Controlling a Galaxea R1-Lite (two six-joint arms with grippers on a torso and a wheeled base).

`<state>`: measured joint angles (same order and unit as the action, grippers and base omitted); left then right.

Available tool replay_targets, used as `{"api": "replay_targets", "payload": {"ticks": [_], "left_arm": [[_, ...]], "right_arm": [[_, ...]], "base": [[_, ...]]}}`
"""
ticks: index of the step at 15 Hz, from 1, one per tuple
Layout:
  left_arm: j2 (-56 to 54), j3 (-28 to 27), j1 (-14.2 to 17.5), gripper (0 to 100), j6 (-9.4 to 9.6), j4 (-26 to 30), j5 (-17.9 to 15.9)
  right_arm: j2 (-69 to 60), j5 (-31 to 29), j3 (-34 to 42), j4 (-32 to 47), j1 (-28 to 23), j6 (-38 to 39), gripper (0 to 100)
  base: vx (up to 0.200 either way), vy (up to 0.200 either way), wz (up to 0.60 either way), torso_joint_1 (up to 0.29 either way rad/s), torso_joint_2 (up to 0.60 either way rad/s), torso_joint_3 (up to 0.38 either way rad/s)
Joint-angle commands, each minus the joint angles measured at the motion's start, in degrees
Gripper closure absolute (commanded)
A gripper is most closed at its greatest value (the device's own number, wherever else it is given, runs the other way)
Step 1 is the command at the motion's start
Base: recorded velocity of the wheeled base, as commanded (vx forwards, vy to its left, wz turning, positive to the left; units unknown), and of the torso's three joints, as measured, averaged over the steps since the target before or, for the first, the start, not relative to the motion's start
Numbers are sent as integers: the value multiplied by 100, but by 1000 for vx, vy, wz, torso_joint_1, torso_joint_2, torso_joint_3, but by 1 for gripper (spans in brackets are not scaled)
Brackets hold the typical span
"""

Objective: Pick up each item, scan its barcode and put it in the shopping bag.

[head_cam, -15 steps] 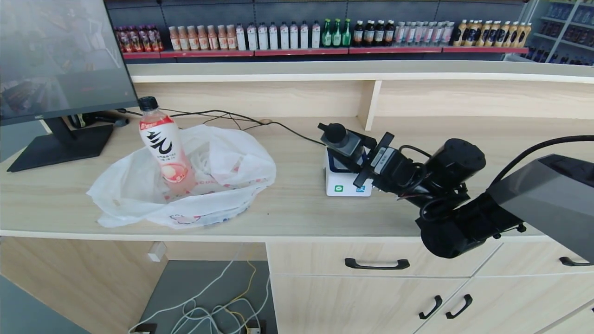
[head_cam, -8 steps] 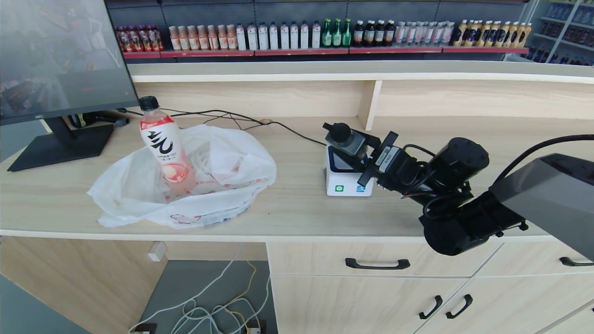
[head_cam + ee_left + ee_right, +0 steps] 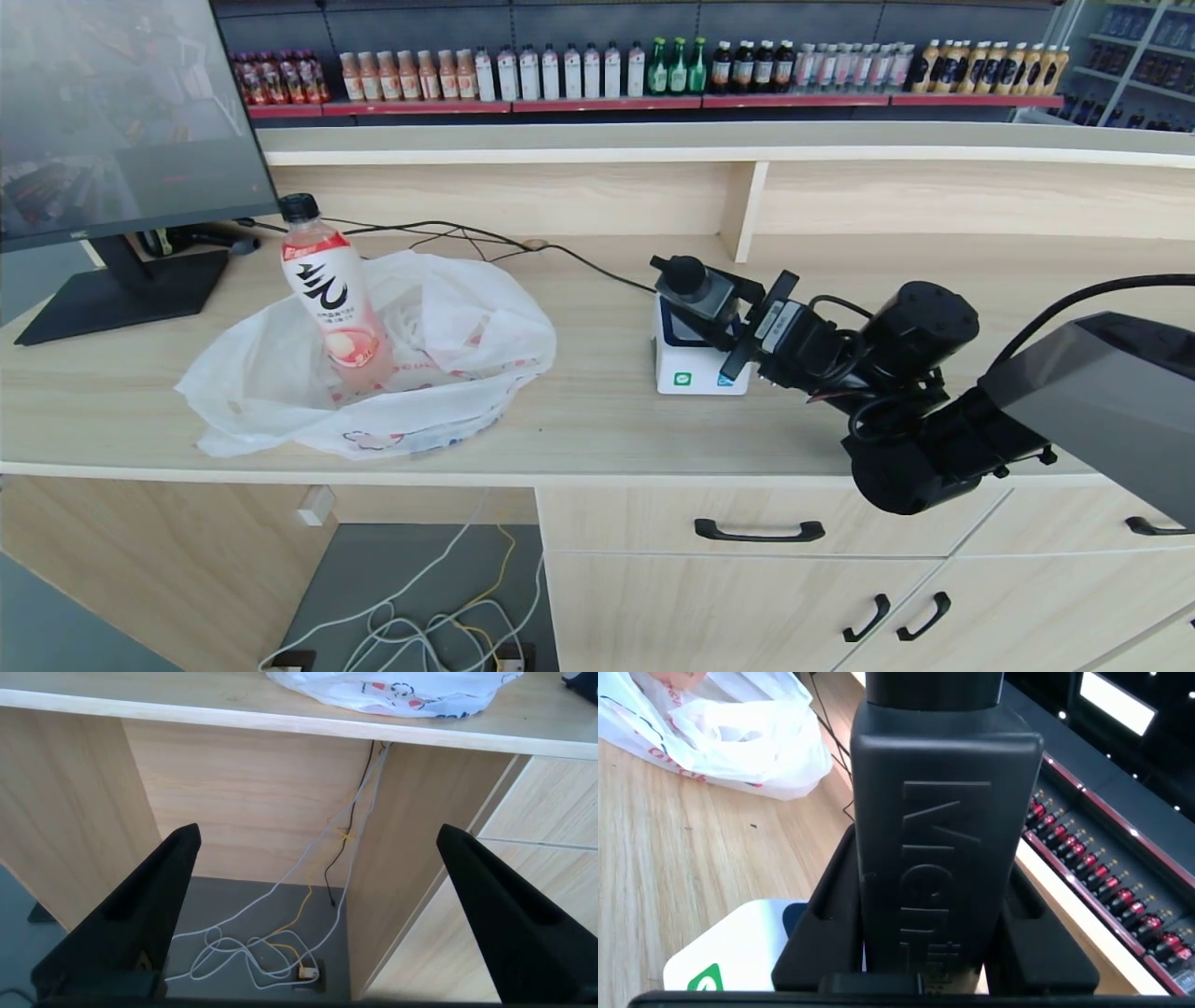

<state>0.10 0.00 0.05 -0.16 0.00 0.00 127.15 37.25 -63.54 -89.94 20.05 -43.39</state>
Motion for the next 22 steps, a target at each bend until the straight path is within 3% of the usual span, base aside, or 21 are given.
{"api": "replay_targets", "payload": {"ticks": [1,14,18,22], "left_arm": [[-1,0,4,0,-2,0,0],[-1,0,4,0,-2,0,0],[-1,0,4,0,-2,0,0],[-1,0,4,0,-2,0,0]], "right_arm": [[21,1,-10,-6,7,-3,100],[-32,-87,8,-6,34,-30,100],[-401,-931,228,-6,297,304,100],[-814,-1985,606,-6,1053,885,100]], "base": [[0,0,0,0,0,0],[0,0,0,0,0,0],[0,0,0,0,0,0],[0,0,0,0,0,0]]}}
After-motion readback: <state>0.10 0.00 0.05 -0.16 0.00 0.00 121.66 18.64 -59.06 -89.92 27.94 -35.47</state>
